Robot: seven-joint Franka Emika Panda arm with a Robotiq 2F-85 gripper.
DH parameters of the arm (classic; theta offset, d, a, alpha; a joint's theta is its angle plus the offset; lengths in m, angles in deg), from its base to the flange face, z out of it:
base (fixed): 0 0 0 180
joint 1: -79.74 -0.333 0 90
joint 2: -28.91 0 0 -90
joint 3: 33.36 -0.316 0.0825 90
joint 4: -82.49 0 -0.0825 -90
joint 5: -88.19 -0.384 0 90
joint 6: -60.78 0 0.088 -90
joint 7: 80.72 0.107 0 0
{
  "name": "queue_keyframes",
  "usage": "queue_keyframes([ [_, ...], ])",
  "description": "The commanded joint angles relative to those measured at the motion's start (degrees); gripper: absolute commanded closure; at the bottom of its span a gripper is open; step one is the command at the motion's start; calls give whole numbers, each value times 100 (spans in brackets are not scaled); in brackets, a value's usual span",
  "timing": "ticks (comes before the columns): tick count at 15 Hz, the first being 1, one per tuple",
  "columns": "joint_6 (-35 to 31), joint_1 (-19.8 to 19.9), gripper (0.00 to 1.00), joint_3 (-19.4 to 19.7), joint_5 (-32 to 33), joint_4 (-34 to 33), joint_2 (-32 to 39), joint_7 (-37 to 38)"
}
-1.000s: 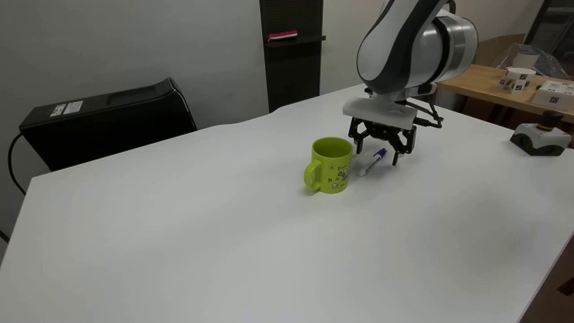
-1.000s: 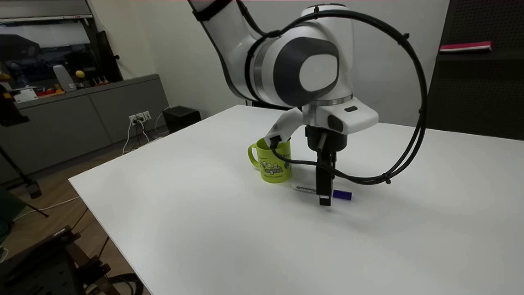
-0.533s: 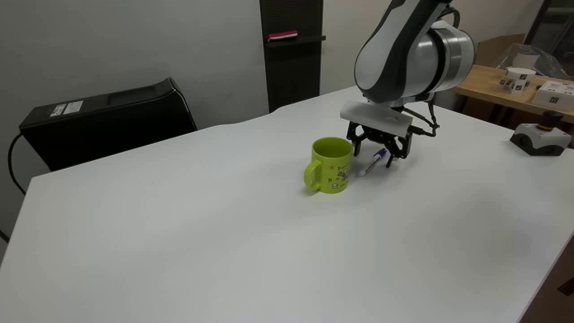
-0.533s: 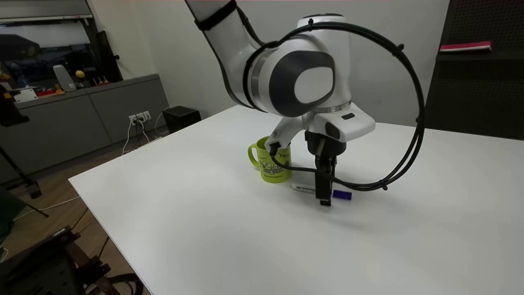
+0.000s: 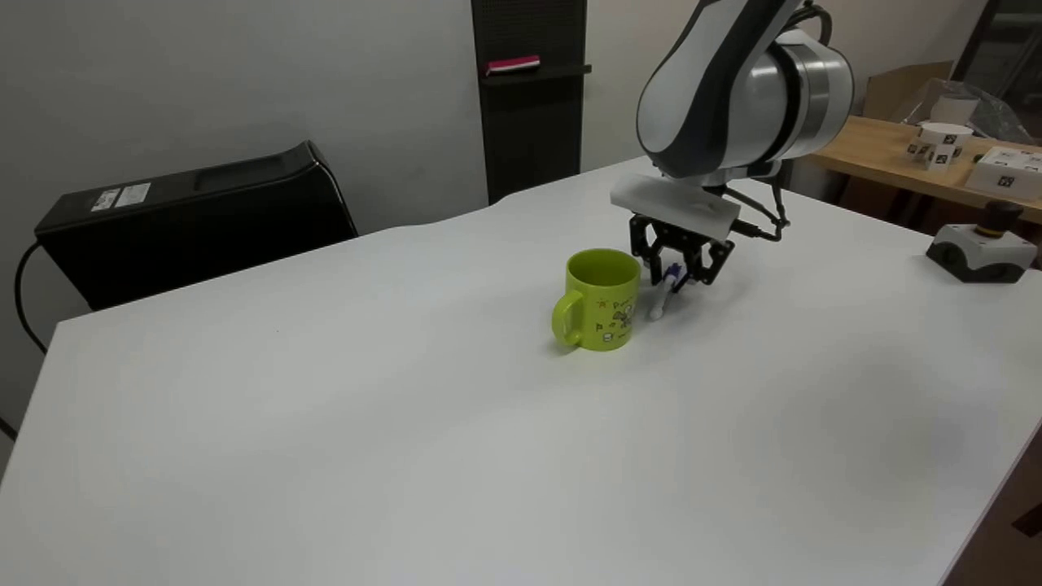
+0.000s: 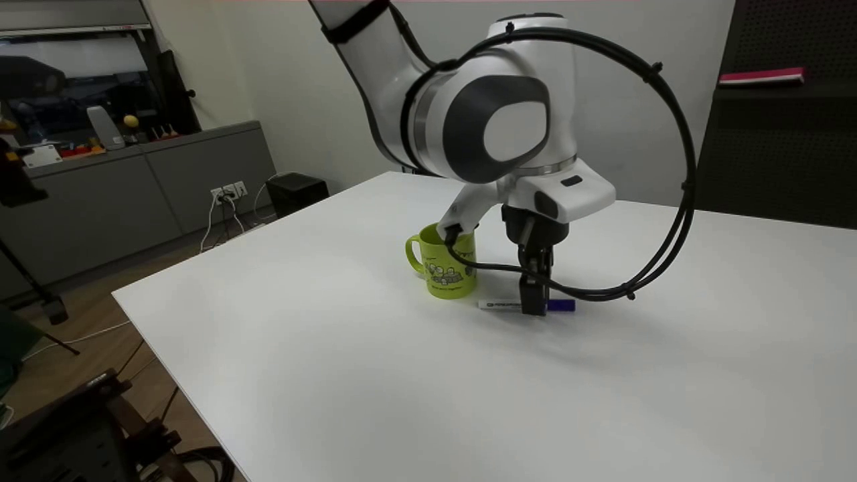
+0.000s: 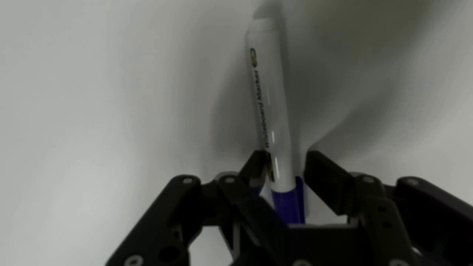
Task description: Pick up the pen and place it in the green cup.
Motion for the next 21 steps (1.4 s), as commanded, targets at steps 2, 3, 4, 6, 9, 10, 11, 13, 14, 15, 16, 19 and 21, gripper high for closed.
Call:
queue_keyframes([
  [2, 130, -49, 99, 73, -92, -232, 146, 132],
  [3, 168, -63, 95, 92, -77, -251, 147, 144],
  [4, 238, -107, 95, 138, -38, -278, 142, 180],
  [6, 433, -127, 94, 158, 0, -345, 119, 184],
  [9, 653, -179, 94, 213, 63, -429, 70, 221],
  [10, 702, -191, 94, 220, 78, -452, 51, 223],
  [11, 742, -211, 94, 233, 94, -477, 26, 232],
  [13, 783, -266, 94, 264, 127, -510, -27, 245],
  [14, 781, -298, 94, 278, 145, -518, -61, 247],
  [15, 778, -327, 94, 289, 158, -527, -92, 249],
  [16, 775, -359, 94, 302, 176, -530, -127, 249],
  [19, 800, -445, 94, 328, 235, -501, -304, 236],
  [21, 847, -472, 94, 327, 306, -462, -467, 217],
])
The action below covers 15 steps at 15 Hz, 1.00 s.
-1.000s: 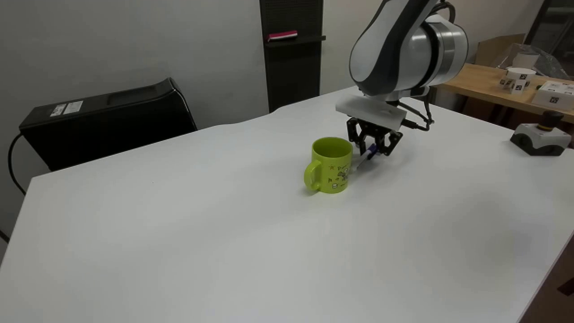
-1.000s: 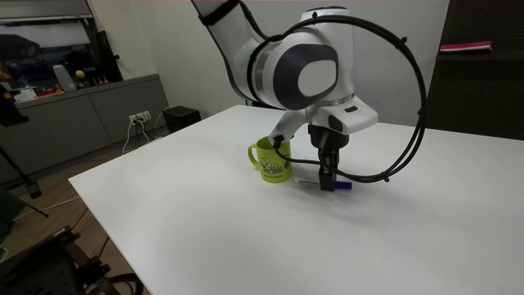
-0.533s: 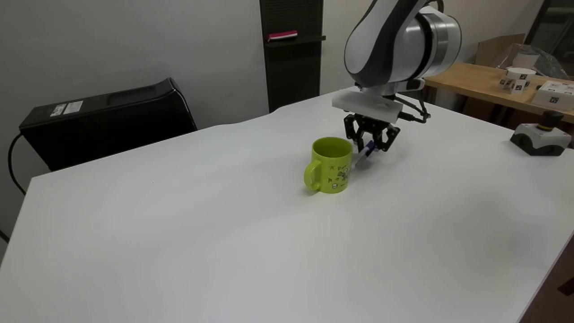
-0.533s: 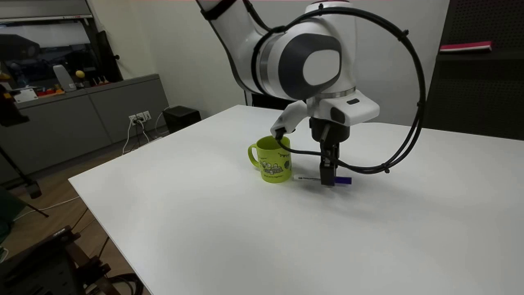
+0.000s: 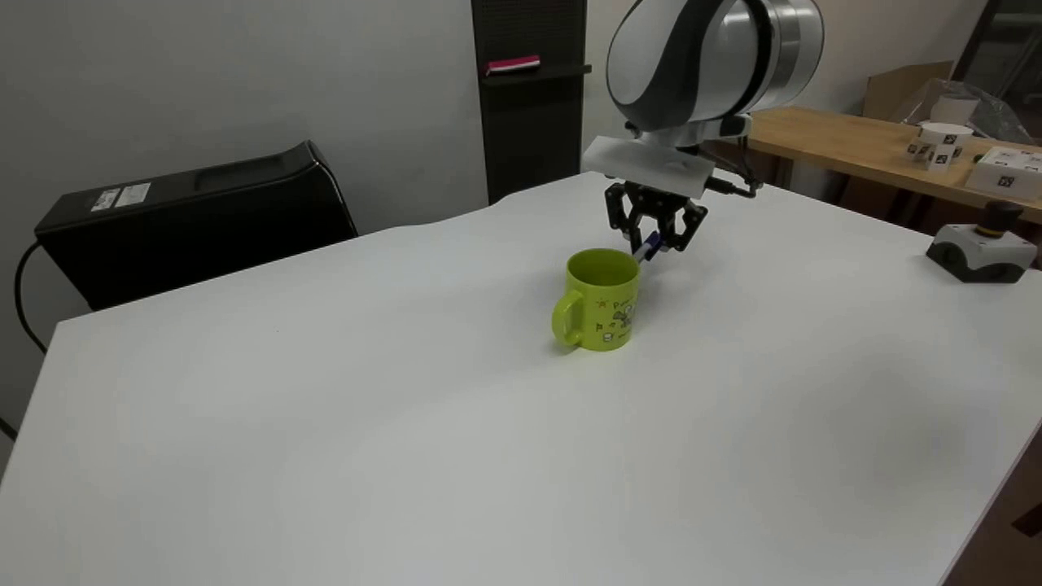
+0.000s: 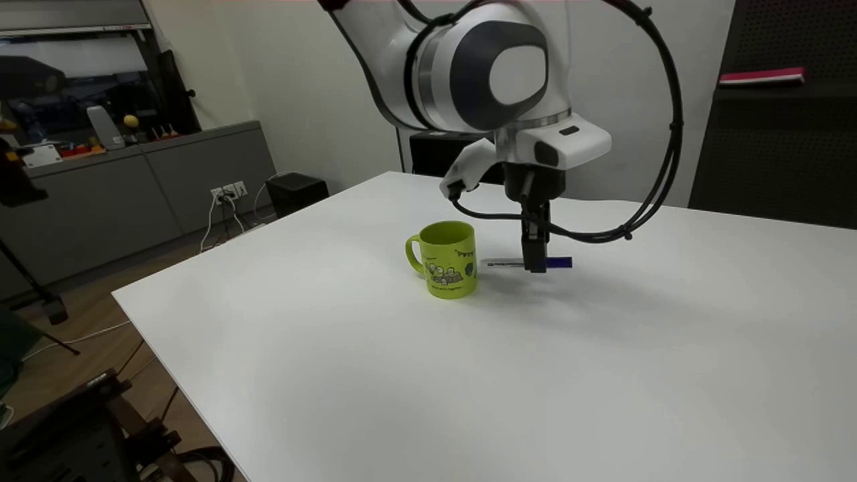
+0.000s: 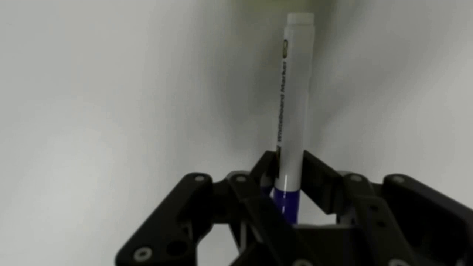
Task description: Pick up the pen and place it in the green cup.
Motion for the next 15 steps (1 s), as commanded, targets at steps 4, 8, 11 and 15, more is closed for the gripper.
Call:
queue_keyframes([
  [4, 326, -129, 94, 123, 335, 46, -539, 210],
  [8, 318, -234, 94, 242, 662, 73, -741, 298],
  [11, 313, -383, 94, 349, 991, 108, -885, 463],
  [15, 212, -683, 94, 483, 1464, 247, -1064, 879],
])
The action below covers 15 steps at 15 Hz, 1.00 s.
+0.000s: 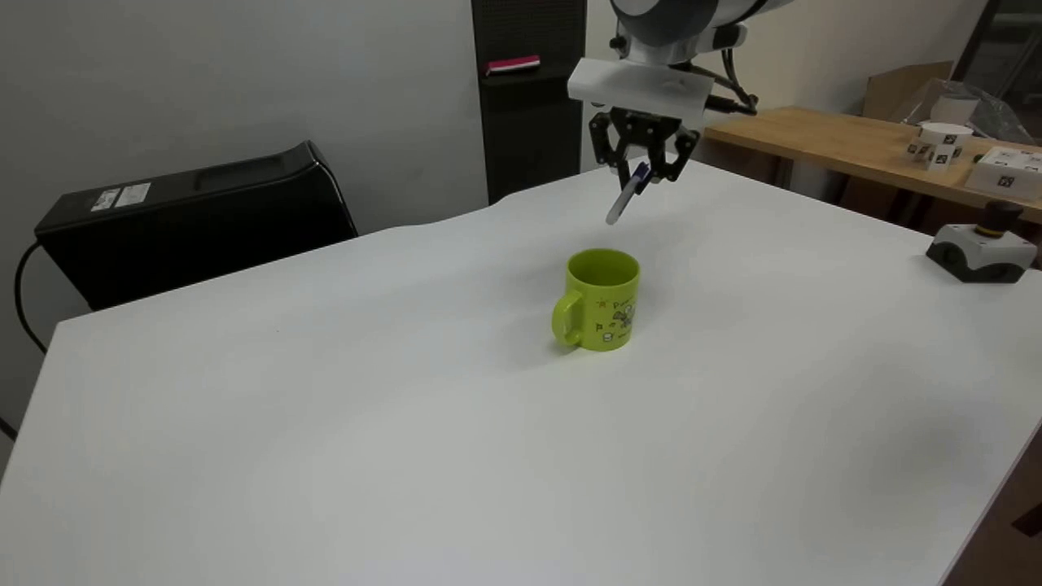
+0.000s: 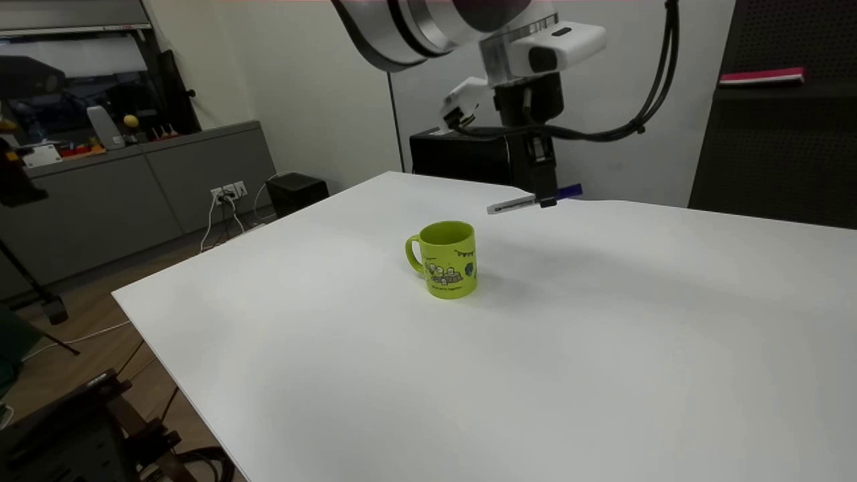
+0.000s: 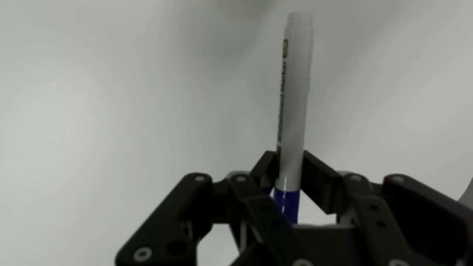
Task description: Pick up the pen and place it in the green cup.
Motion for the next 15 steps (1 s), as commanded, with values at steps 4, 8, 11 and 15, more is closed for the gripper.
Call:
queue_keyframes([
  [4, -107, -659, 94, 259, 953, 409, -353, 974],
  [8, -115, -969, 94, 317, 1528, 602, -412, 1494],
  [11, -134, -1105, 94, 354, 1897, 709, -422, 1840],
  [15, -185, -1255, 94, 507, 2388, 834, -403, 2317],
])
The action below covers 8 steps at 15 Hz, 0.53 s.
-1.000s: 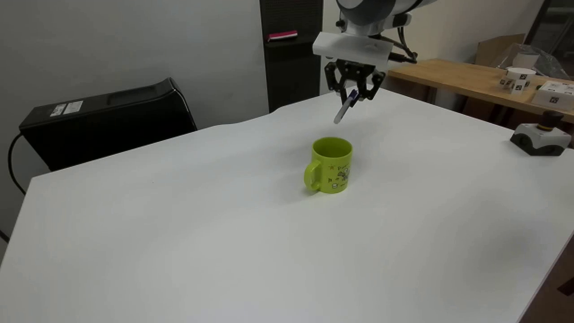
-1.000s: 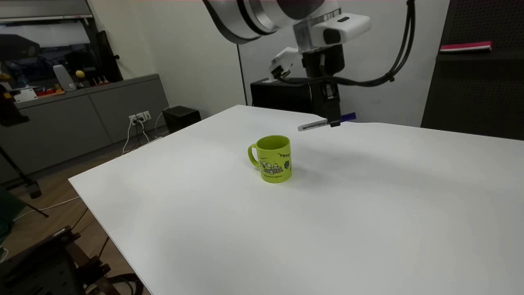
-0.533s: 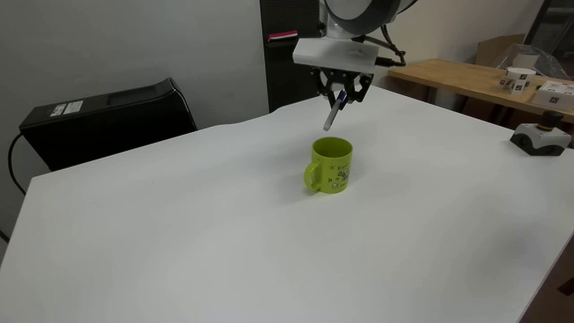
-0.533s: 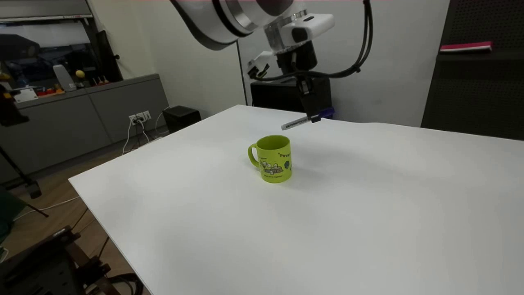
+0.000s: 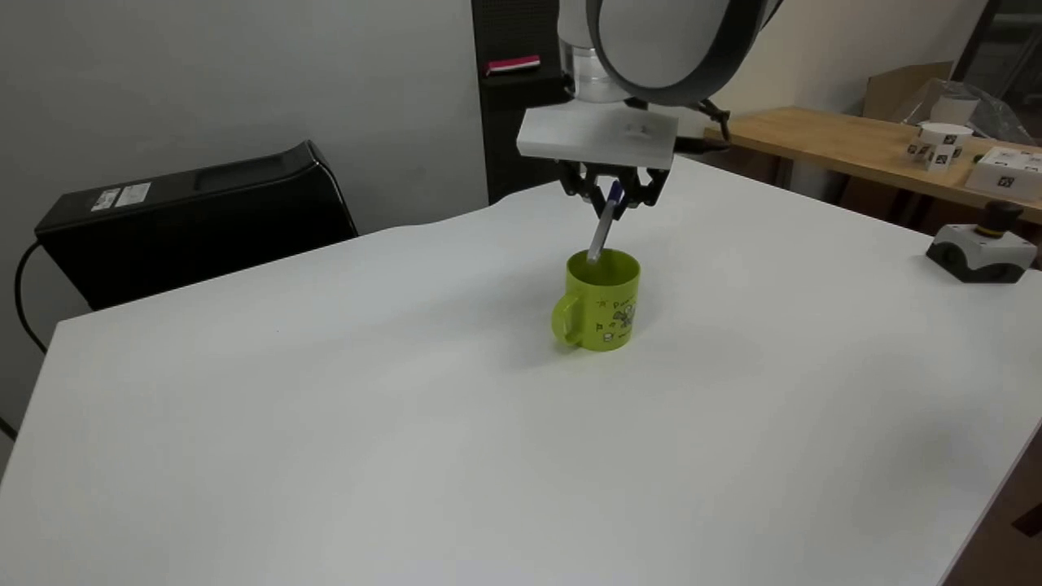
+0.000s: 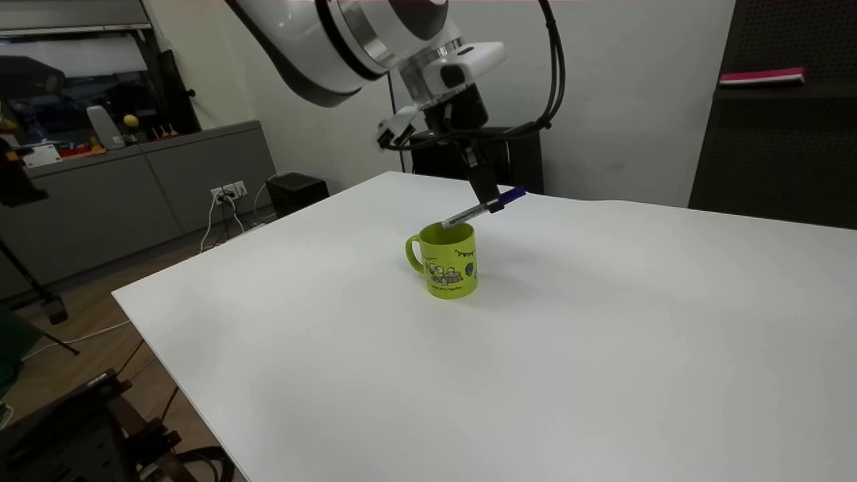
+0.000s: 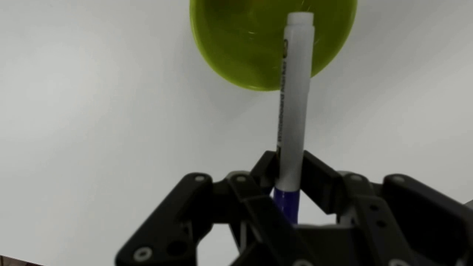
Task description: Pick up the pen and place it in the green cup.
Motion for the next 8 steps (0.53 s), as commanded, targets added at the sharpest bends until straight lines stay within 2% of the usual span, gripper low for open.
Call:
queue_keyframes([
  [1, -96, -218, 94, 255, 582, 275, -180, 706],
  [8, 74, -483, 94, 464, 1559, 358, -174, 1856],
])
